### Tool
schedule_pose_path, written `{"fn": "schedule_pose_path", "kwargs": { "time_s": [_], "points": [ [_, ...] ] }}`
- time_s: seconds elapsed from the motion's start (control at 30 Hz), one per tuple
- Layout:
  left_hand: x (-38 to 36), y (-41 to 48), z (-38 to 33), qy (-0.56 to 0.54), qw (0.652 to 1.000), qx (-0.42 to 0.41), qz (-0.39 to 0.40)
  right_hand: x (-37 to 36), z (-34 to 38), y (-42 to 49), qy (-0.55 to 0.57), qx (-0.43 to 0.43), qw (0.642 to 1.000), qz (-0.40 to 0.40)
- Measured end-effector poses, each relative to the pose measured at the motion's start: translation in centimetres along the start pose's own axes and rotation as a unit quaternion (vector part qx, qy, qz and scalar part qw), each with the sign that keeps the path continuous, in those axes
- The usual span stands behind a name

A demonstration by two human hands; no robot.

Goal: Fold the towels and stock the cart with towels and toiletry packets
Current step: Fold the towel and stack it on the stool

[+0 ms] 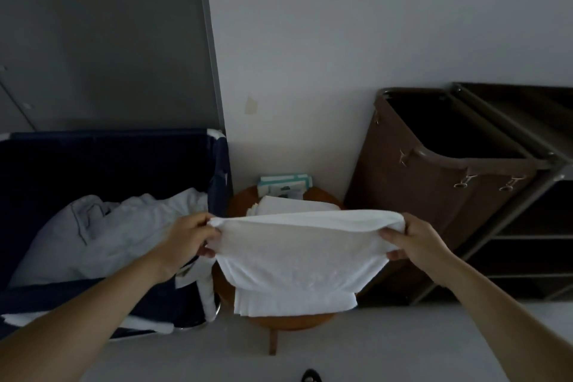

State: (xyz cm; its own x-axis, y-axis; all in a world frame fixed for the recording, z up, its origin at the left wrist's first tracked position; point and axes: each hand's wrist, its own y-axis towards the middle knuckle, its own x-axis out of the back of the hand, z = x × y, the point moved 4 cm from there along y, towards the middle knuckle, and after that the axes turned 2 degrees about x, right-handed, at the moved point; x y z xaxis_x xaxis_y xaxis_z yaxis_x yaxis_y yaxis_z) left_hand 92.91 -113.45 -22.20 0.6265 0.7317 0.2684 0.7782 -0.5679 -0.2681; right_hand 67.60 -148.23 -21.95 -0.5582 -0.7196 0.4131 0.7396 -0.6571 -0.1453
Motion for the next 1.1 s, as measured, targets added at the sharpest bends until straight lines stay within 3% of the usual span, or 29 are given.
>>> {"fn": "schedule_pose_path", "kwargs": {
  "time_s": [0.17,0.47,0.8,0.93,1.1],
  "points": [
    [-0.5,2.4,1.7,0.081,0.99,0.057,0.1,0.0,-2.6,1.1,-0.073,-0.042,0.991,0.106],
    [-4.0,19.2,3.0,0.049,0.987,0.156,-0.002,-3.0,-8.6,17.1,-0.001,-0.117,0.989,0.091],
    [-12.3,33.6,13.7,0.008,0.957,0.287,-0.039,-10.7,-23.2,27.9,-0.004,-0.273,0.962,0.015],
    [-13.6,34.7,15.9,0.005,0.956,0.289,-0.047,-12.0,-24.9,27.8,0.003,-0.28,0.96,-0.002],
    [-12.4,35.0,13.1,-0.01,0.974,0.191,-0.125,-10.8,-22.0,27.8,0.055,-0.235,0.969,-0.054]
  ]
}}
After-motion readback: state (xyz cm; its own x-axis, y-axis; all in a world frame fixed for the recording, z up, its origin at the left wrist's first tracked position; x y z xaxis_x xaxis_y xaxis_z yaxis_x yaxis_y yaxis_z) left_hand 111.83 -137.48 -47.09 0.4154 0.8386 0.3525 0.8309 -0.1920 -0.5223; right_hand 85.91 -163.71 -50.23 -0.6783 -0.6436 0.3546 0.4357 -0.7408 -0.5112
